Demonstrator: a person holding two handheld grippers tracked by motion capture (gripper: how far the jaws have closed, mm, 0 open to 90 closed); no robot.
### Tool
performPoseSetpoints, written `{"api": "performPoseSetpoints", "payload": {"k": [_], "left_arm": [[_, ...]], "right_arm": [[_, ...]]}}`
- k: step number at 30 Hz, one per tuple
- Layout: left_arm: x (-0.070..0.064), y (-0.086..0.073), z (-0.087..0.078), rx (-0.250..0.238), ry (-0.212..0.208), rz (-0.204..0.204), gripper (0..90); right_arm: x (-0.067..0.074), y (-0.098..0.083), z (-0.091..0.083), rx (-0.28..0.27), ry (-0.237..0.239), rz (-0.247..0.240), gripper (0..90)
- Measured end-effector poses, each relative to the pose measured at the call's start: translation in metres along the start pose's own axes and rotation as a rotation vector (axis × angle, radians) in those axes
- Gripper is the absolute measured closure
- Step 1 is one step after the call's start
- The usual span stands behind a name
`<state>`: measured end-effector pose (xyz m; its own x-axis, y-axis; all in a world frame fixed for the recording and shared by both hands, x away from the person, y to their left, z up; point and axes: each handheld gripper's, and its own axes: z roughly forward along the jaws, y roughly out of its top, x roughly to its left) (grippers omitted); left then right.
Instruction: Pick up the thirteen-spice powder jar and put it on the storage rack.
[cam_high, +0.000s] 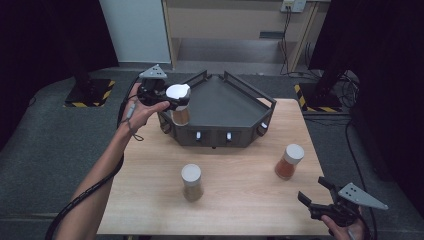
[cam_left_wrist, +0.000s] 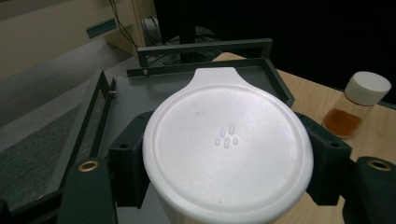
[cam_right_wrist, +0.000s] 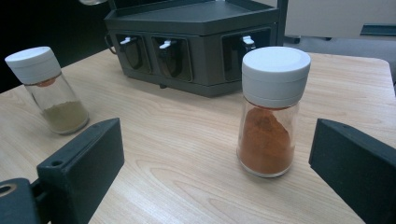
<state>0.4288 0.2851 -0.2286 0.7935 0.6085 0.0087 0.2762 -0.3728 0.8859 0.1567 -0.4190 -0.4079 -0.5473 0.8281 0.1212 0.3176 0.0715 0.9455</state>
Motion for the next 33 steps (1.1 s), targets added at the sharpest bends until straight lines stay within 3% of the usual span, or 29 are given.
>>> {"api": "performPoseSetpoints", "payload": {"k": [9, 16, 25, 33], "left_arm": [[0.007, 0.002, 0.025, 0.009, 0.062, -0.053, 30.1], [0.011, 0.003, 0.039, 0.015, 0.106, -0.071, 30.1], [0.017, 0.001, 0.059, 0.033, 0.128, -0.094, 30.2], [0.017, -0.004, 0.066, 0.036, 0.137, -0.11, 30.1]], "right_arm": [[-0.001, 0.0, 0.0, 0.0, 0.002, 0.004, 3.7], [-0.001, -0.001, 0.0, -0.002, 0.002, 0.007, 3.7], [-0.002, -0.001, 0.0, -0.004, 0.005, 0.01, 3.7], [-0.004, -0.001, 0.0, -0.002, 0.01, 0.012, 3.7]]}}
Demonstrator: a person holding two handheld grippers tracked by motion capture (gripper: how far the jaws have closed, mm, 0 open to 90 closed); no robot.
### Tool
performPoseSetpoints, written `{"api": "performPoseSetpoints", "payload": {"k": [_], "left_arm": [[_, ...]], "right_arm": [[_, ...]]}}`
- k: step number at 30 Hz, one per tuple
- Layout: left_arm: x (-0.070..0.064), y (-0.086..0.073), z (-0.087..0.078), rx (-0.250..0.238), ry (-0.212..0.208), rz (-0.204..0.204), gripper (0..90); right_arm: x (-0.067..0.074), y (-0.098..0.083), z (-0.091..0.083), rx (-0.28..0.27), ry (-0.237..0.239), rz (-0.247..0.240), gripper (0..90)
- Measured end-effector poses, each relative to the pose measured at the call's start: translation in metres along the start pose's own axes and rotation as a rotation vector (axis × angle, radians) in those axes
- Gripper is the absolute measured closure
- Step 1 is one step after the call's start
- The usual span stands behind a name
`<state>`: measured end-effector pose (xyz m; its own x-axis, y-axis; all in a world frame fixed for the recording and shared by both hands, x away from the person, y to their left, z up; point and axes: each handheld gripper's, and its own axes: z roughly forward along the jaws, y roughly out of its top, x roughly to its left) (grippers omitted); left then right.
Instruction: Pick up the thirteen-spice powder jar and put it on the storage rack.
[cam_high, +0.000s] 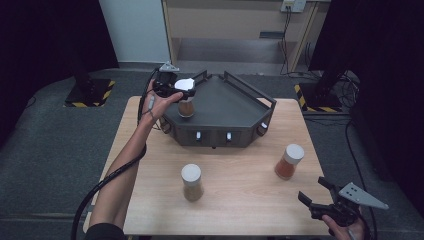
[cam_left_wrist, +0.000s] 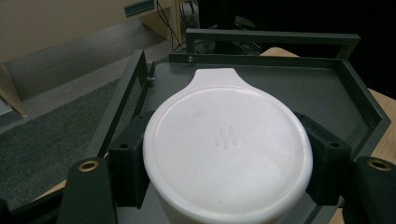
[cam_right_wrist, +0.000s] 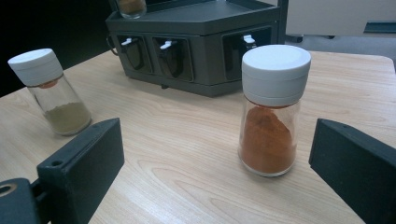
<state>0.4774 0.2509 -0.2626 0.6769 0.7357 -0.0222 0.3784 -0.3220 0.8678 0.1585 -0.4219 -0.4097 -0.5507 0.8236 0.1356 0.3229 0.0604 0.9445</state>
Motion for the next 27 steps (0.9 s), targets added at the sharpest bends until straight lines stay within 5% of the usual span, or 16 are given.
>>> {"api": "performPoseSetpoints", "payload": {"k": [27], "left_arm": [[0.0029, -0.0099, 0.0058, -0.009, -0.004, 0.002, 29.9]], "right_arm": [[-0.0003, 0.0003, 0.0007, 0.006, 0.003, -0.001, 3.7]]}}
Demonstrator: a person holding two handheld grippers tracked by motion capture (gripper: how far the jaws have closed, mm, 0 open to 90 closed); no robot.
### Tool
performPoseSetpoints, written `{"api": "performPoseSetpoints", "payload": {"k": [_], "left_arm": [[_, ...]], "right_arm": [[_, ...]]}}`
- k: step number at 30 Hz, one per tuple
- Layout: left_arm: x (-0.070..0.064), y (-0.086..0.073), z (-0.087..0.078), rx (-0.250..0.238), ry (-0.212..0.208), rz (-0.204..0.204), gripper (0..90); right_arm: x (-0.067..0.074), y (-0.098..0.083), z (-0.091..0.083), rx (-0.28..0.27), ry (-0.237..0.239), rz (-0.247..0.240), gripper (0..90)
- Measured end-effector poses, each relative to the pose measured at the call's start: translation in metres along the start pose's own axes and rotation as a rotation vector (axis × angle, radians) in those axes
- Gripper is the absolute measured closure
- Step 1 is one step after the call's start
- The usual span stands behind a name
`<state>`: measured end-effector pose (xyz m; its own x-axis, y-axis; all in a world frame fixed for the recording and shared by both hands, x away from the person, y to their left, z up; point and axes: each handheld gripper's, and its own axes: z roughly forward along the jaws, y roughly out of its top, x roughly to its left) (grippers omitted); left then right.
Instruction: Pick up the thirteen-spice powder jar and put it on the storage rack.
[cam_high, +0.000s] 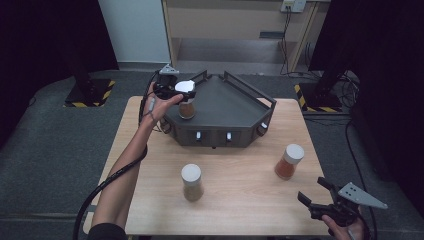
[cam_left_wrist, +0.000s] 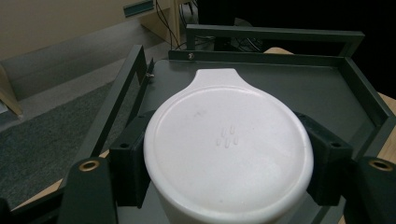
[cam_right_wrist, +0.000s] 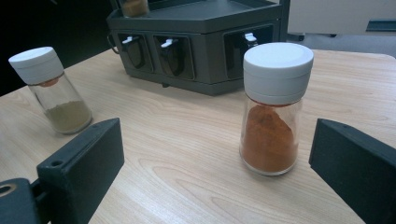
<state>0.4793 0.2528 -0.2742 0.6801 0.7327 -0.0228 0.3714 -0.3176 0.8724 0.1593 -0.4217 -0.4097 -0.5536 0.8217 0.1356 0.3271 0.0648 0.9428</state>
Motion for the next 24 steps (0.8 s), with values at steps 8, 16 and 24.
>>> {"api": "performPoseSetpoints", "payload": {"k": [8, 16, 24], "left_arm": [[0.002, -0.002, -0.001, -0.024, -0.008, -0.039, 14.7], [-0.002, 0.0, -0.015, -0.109, 0.014, -0.036, 5.4], [-0.003, 0.008, -0.036, -0.163, 0.003, -0.015, 4.5]], "right_arm": [[0.0, 0.0, 0.0, 0.0, 0.0, -0.001, 3.7], [0.0, 0.0, 0.0, 0.0, 0.0, 0.0, 3.7], [0.001, 0.0, 0.0, 0.0, 0.0, -0.005, 3.7]]}}
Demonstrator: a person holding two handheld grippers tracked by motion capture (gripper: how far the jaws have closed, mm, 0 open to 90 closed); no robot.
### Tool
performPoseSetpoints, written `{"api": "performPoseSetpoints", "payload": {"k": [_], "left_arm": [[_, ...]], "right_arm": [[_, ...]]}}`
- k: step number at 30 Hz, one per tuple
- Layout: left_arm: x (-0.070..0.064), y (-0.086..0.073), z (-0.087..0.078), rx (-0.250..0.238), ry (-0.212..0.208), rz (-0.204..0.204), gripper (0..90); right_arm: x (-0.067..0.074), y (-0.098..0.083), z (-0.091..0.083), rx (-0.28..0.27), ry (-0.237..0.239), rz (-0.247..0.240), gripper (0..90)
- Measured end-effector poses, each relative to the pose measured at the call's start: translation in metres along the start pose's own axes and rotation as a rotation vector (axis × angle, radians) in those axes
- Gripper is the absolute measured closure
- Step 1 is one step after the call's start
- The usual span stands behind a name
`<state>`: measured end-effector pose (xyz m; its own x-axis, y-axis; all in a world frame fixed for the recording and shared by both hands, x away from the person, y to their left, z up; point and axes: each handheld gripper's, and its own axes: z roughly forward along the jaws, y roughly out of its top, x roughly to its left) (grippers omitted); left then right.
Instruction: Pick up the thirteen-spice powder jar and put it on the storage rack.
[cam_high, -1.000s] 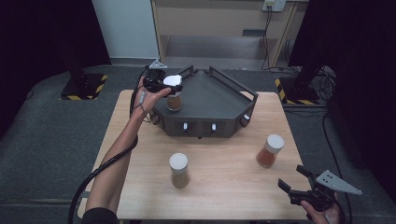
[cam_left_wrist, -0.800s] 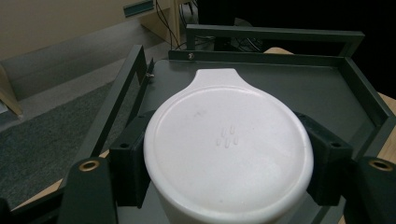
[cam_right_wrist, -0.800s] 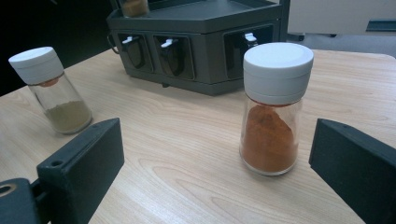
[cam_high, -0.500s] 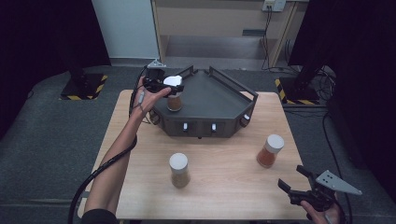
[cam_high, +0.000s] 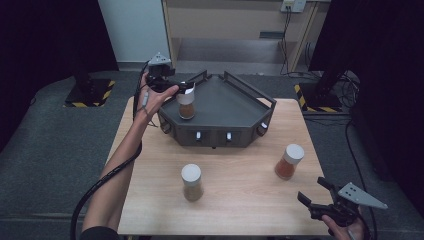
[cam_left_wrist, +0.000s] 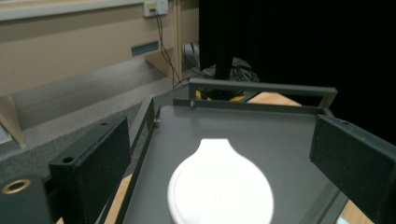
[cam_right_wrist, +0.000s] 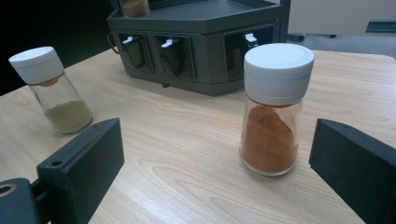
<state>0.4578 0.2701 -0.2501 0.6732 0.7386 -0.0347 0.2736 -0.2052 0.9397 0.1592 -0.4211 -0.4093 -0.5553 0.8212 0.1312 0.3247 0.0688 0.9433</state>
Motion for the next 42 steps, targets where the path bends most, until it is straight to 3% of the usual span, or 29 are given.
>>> {"api": "performPoseSetpoints", "payload": {"k": [9, 16, 22, 35, 42], "left_arm": [[-0.011, 0.004, -0.027, -0.033, -0.02, 0.088, 5.1], [-0.014, -0.001, -0.051, -0.081, -0.086, 0.1, 5.0], [-0.016, -0.011, -0.067, -0.113, -0.149, 0.08, 4.7], [-0.036, -0.028, -0.092, -0.165, -0.267, 0.124, 4.4], [-0.044, -0.037, -0.106, -0.154, -0.262, 0.169, 4.5]], "right_arm": [[0.001, 0.0, 0.0, -0.001, -0.002, -0.001, 3.7], [0.001, 0.001, 0.0, 0.004, -0.001, -0.007, 3.7], [0.002, 0.001, 0.001, 0.005, 0.0, -0.007, 3.7], [0.003, 0.002, 0.001, 0.011, -0.003, -0.006, 3.7], [0.003, 0.002, 0.001, 0.012, -0.003, -0.006, 3.7]]}}
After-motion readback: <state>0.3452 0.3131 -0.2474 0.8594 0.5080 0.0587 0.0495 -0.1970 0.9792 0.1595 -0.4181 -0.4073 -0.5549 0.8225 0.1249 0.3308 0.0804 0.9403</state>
